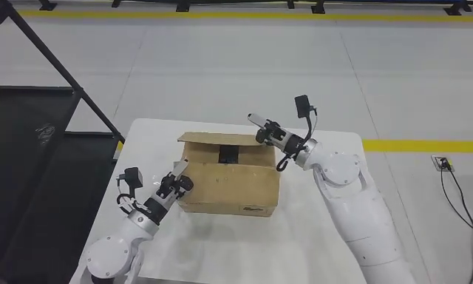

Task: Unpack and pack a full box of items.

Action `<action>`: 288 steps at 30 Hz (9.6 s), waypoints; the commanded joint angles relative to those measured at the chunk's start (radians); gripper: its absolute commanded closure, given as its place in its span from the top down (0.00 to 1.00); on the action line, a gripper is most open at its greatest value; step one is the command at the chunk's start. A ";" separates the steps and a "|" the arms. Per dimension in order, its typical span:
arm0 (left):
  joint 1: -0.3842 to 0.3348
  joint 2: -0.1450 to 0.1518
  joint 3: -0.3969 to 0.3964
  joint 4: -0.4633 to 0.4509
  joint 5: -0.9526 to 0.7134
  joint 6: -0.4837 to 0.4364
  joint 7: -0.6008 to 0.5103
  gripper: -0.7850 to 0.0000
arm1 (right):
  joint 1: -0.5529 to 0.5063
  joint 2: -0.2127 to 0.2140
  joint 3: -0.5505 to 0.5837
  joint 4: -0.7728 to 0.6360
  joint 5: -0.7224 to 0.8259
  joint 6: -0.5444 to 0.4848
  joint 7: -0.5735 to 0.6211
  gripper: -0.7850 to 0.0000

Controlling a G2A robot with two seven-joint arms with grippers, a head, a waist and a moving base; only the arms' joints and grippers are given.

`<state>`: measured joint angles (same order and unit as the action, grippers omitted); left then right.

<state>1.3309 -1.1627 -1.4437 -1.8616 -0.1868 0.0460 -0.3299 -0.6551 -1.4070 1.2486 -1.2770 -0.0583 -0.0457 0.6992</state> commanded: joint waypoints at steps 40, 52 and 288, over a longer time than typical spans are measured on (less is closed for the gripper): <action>-0.160 -0.031 -0.076 0.111 -0.177 0.019 0.158 1.00 | -0.104 0.036 -0.008 -0.065 0.034 0.165 0.091 1.00; -0.104 -0.010 -0.303 0.142 -0.254 0.105 0.126 1.00 | -0.110 0.038 -0.005 -0.043 0.077 0.092 0.098 1.00; -0.376 -0.163 0.124 0.872 1.288 -0.013 0.434 1.00 | 0.180 -0.162 -0.336 0.519 0.275 -0.177 -0.039 1.00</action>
<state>0.9642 -1.3228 -1.3229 -1.0012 1.1118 0.0159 0.1022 -0.4749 -1.5695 0.9106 -0.7585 0.2178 -0.2216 0.6593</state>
